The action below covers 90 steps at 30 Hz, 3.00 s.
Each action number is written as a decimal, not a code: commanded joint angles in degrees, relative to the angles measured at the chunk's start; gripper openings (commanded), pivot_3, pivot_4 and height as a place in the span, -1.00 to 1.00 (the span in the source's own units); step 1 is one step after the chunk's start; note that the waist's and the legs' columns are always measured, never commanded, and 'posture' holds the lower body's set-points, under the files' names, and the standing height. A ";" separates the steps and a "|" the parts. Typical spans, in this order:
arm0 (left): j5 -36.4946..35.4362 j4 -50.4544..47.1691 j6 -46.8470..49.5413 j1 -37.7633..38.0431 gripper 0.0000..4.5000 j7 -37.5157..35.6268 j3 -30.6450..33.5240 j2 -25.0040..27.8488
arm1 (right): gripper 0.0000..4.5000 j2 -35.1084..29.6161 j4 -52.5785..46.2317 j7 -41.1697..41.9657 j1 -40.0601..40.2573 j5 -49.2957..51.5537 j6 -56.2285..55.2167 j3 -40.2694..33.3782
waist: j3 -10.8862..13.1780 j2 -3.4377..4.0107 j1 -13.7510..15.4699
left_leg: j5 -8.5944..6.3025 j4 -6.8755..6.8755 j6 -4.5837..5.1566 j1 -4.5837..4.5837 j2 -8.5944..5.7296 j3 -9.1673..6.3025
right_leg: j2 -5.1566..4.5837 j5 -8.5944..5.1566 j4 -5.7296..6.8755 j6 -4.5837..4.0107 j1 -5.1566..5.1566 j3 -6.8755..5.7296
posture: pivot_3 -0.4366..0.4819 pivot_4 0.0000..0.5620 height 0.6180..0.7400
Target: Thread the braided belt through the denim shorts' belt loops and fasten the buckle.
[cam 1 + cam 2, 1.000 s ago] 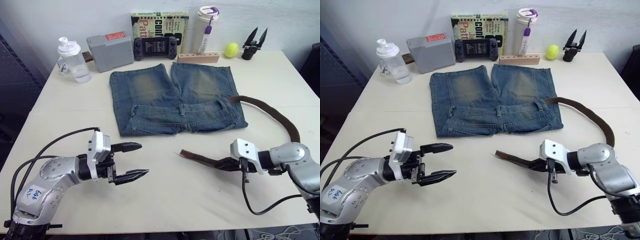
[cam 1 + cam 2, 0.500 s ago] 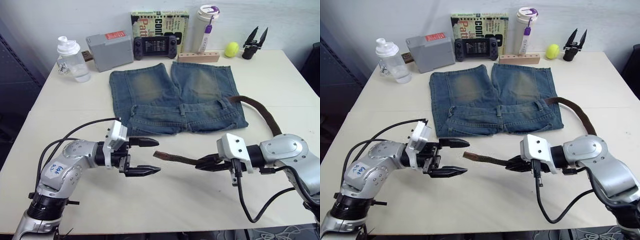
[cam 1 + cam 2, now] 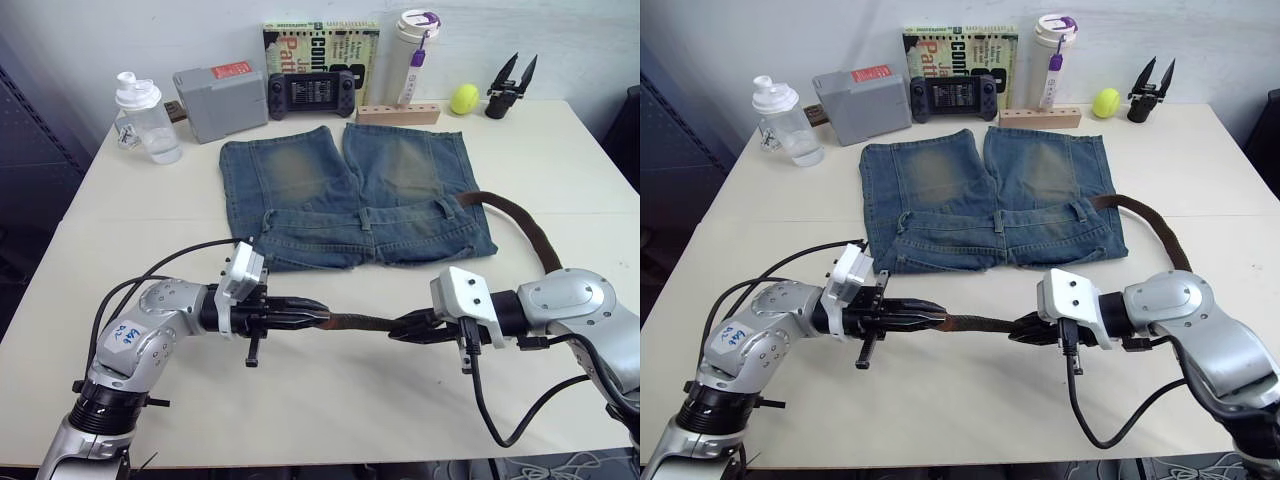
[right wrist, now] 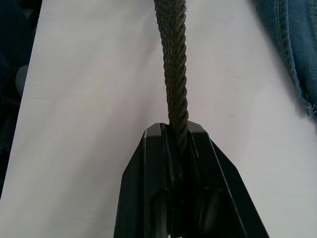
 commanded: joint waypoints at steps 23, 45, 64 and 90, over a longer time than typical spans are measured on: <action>-17.33 -5.09 13.77 4.04 -1.00 16.80 7.69 -12.26 | 0.98 9.86 2.65 -26.69 6.05 66.27 29.54 -32.68 | 0.09 -0.15 0.37 | 0.01 0.17 0.03 -0.30 -0.05 -0.42 | -0.07 0.01 0.04 0.01 -0.01 -0.18 | -0.05 -0.47 0.76; -30.61 -7.09 19.14 3.93 -1.00 29.35 9.43 -16.76 | 0.98 35.65 1.40 -57.67 17.44 75.66 6.24 -15.17 | 0.08 -0.20 0.04 | 0.03 0.18 0.05 -0.03 -0.05 -0.40 | 0.02 0.01 0.02 0.01 0.22 -0.07 | -0.05 -0.47 0.76; -29.51 -7.04 19.51 3.64 -1.00 30.53 8.35 -15.86 | -0.97 36.36 0.91 -57.13 17.44 72.81 4.41 -13.71 | 0.08 -0.19 0.03 | 0.03 0.16 0.06 -0.03 -0.05 -0.38 | 0.01 0.00 0.01 0.01 0.21 -0.06 | -0.05 -0.47 0.76; 56.15 55.37 -41.83 -29.66 0.98 42.19 -22.24 -12.96 | -1.00 32.18 8.32 -52.62 19.44 79.30 1.75 -31.55 | 0.09 -0.14 0.29 | 0.13 -0.08 0.22 -0.20 -0.11 0.40 | -0.03 0.10 -0.06 0.14 -0.05 -0.01 | -0.05 -0.47 0.76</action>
